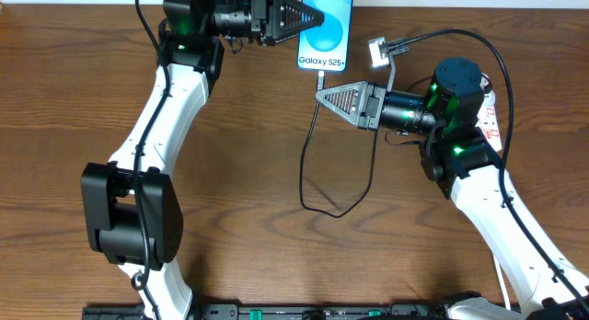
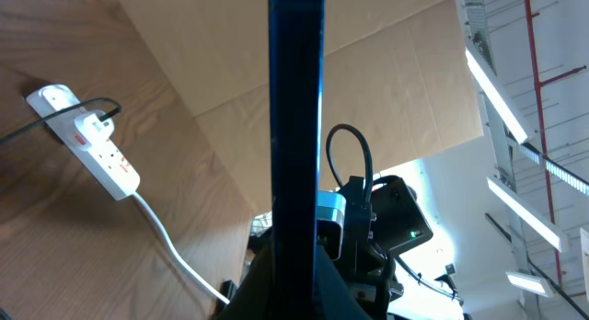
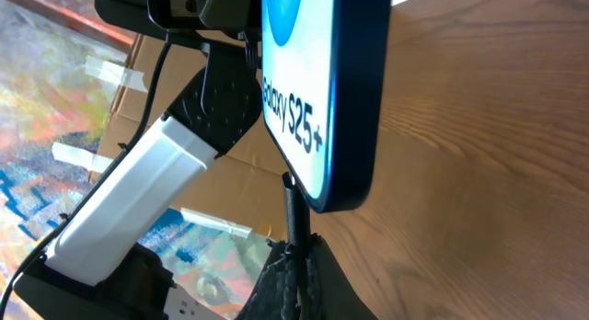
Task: Plug charger to phone and switch on socket
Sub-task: 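Push the connector up into the phone's port with the right gripper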
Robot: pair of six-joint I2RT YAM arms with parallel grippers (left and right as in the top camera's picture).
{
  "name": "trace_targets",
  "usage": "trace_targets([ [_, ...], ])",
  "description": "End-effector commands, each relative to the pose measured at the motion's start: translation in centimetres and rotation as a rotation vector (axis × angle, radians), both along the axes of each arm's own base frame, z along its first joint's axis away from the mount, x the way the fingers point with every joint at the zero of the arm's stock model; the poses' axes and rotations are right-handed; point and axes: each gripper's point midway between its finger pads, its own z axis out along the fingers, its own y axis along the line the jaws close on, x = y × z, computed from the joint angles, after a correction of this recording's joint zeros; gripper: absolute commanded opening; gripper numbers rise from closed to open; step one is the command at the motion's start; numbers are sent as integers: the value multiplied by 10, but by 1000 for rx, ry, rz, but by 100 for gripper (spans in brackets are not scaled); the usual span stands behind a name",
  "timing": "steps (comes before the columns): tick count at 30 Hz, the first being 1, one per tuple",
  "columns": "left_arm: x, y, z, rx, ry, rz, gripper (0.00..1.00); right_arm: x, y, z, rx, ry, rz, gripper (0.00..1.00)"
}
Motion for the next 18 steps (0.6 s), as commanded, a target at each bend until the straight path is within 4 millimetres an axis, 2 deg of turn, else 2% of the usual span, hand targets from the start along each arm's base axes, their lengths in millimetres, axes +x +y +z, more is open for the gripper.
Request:
trace_targets([
  [1,-10,2,15,-3,-51,-18,7,3,1,8,10,-17,-15,1],
  [18,-13,-2,15,-2,-51,-32,7,3,1,8,9,-15,-19,1],
])
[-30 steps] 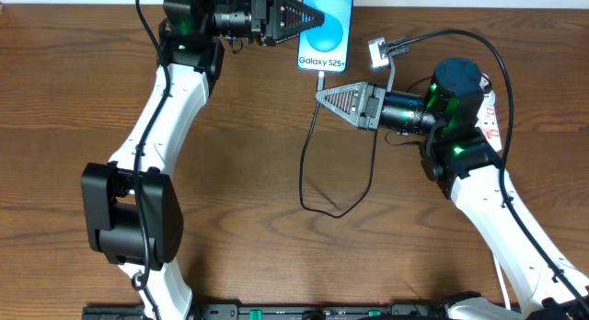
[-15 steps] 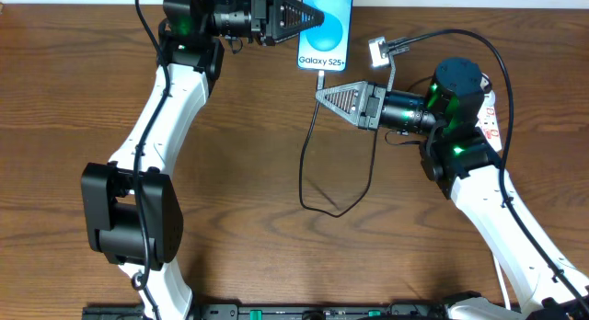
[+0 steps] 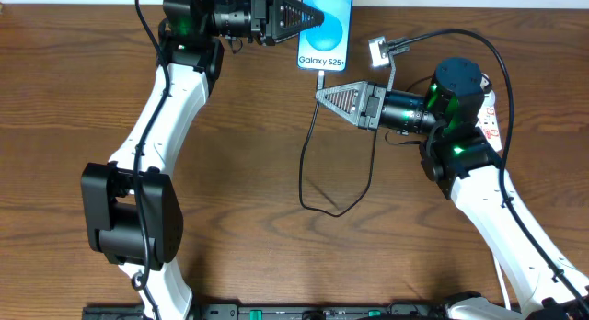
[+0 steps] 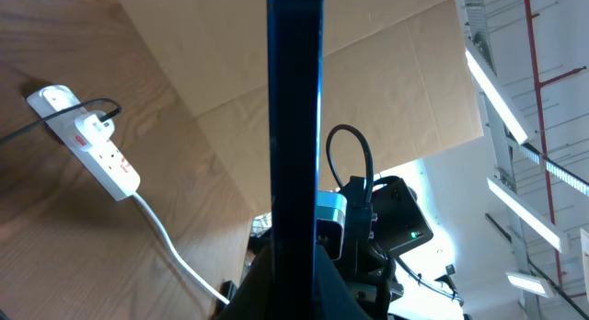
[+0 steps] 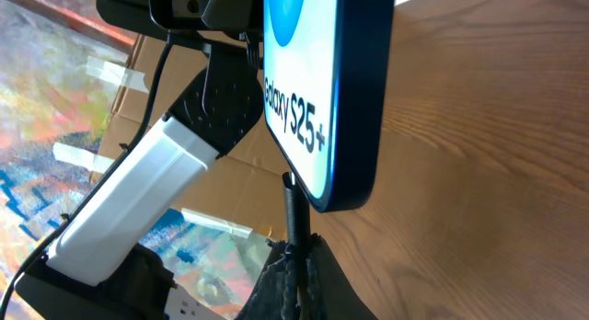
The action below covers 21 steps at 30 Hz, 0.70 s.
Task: Plug charger to phone and switch on socket
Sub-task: 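Push the connector up into the phone's port with the right gripper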
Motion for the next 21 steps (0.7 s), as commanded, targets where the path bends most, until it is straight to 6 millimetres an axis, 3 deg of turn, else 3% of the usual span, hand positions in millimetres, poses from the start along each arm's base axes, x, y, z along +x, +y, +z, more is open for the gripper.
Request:
trace_targets([
  [1,-14,-3,15,-2,-52,-33,7,3,1,7,7,-14,-18,1],
  [21,-16,-4,14,0,-53,-45,7,7,-5,7,9,-8,-35,1],
])
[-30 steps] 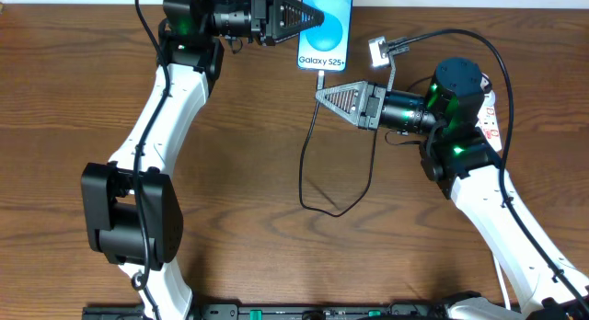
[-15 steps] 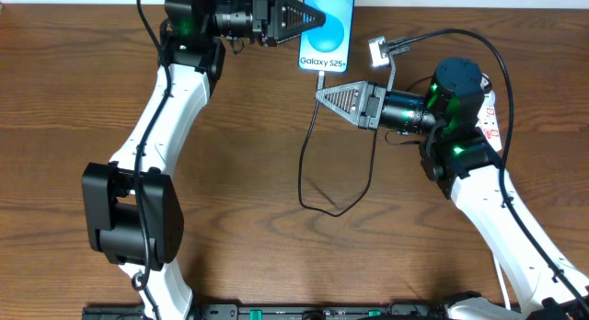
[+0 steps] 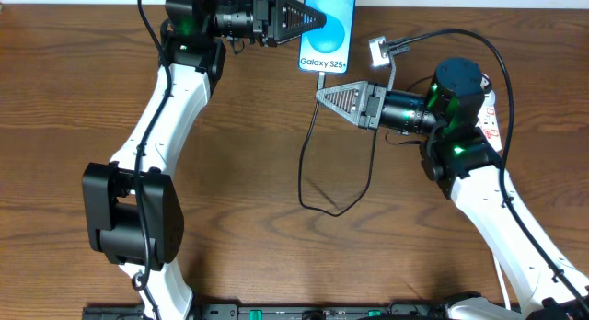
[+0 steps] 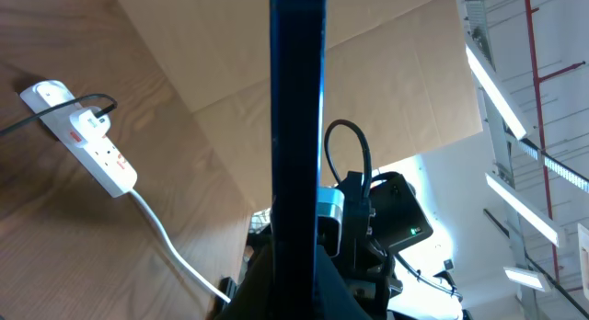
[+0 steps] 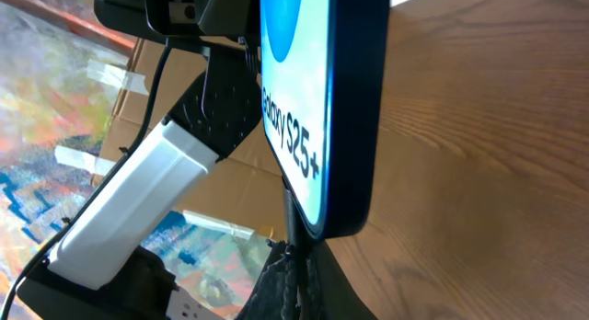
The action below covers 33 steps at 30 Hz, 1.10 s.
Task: Plug charger to phone and switch on socket
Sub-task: 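Push the connector up into the phone's port with the right gripper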
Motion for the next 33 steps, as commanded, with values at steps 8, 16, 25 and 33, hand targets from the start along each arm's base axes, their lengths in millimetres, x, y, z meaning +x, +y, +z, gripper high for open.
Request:
trace_targets([
  [8,-14,-1,14,-1,-52,-38,7,8,-6,13,15,-48,-35,1],
  [16,-16,-1,14,2,-53,-46,7,14,-16,13,15,-48,-61,1],
  [25,-16,-1,14,2,-53,-46,7,16,-17,13,14,-51,-72,2],
  [33,-16,-1,14,2,-53,-48,7,16,-17,16,19,-68,-72,3],
])
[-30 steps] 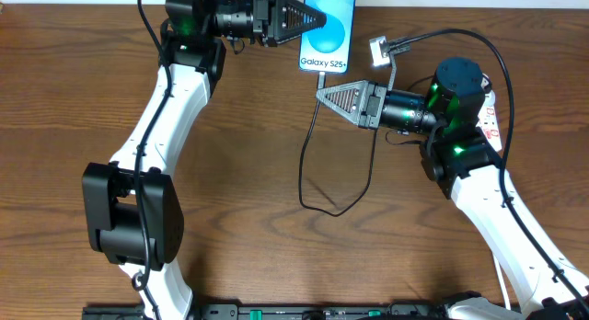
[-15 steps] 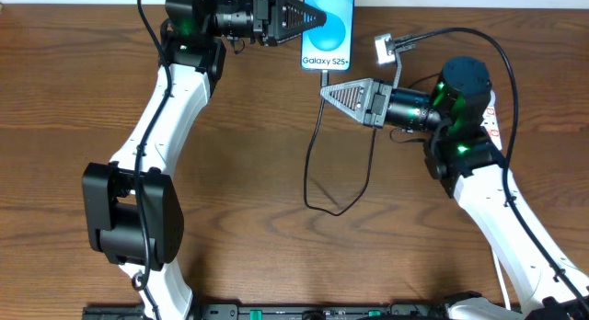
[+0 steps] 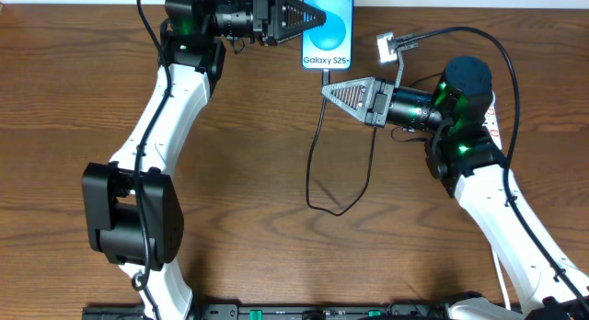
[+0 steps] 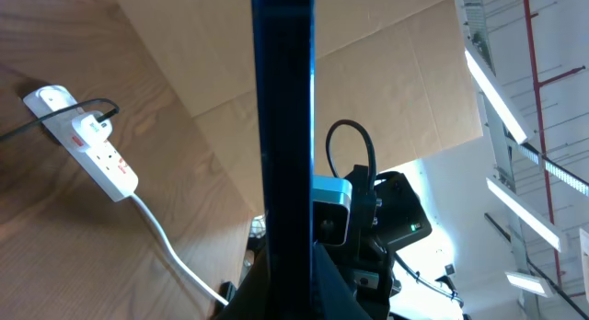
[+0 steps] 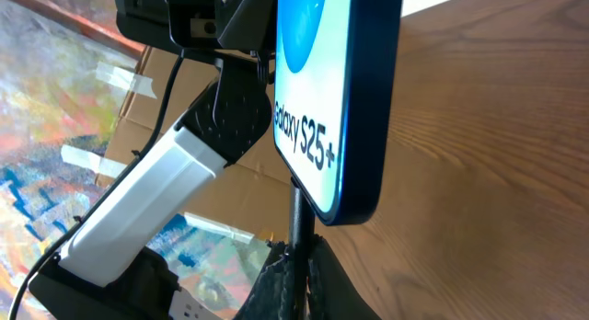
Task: Plug charger to phone and switch on socket
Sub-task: 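Push the connector up into the phone's port with the right gripper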
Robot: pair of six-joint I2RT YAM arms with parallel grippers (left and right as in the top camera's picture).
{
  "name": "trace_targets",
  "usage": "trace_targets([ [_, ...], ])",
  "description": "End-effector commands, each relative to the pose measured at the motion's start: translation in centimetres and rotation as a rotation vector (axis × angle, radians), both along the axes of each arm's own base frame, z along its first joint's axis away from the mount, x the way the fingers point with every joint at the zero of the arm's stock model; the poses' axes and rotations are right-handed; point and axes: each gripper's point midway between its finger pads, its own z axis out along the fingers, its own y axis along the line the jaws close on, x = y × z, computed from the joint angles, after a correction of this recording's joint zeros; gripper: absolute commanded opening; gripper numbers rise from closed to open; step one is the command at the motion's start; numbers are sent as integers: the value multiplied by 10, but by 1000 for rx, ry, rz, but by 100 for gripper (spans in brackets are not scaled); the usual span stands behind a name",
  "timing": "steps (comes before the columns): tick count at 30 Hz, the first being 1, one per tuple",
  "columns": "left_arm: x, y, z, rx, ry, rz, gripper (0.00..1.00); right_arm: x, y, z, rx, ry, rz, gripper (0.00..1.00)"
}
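The phone, its screen lit with "Galaxy S25+", is held at the table's far edge by my left gripper, which is shut on it. The left wrist view shows it edge-on as a dark bar. My right gripper sits just below the phone, shut on the black charger connector. The connector's tip meets the phone's bottom edge; I cannot tell how deep it sits. The black cable loops down over the table. The white socket strip lies at the right, mostly under my right arm.
A small white adapter hangs on the cable above my right arm. The wooden table spreads between the arms. Cardboard sheets stand behind the table.
The phone and both grippers have shifted slightly to the right, and my right gripper sits a little nearer the phone. The adapter and cable loop shifted with them. Both grips are unchanged.
At every earlier moment my left gripper held the lit phone at the far edge and my right gripper held the connector against its bottom edge. The pose barely changed, then the whole pair shifted a little to the right by now.
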Motion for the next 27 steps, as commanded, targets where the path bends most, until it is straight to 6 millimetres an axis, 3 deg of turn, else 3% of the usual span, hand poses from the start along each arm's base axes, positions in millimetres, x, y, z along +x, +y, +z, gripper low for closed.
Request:
trace_targets([
  [1,-17,-1,13,4,-53,-55,7,13,-8,9,4,-33,-68,3],
  [10,-17,-1,13,4,-53,-55,7,17,-10,8,2,-34,-97,3],
  [16,-17,-1,13,4,-54,-55,7,17,-10,8,2,-33,-96,14],
  [20,-17,-1,13,4,-54,-54,7,17,-10,8,2,-32,-95,15],
  [27,-6,5,15,-9,-94,6,7,8,-7,5,-1,-15,-39,33],
])
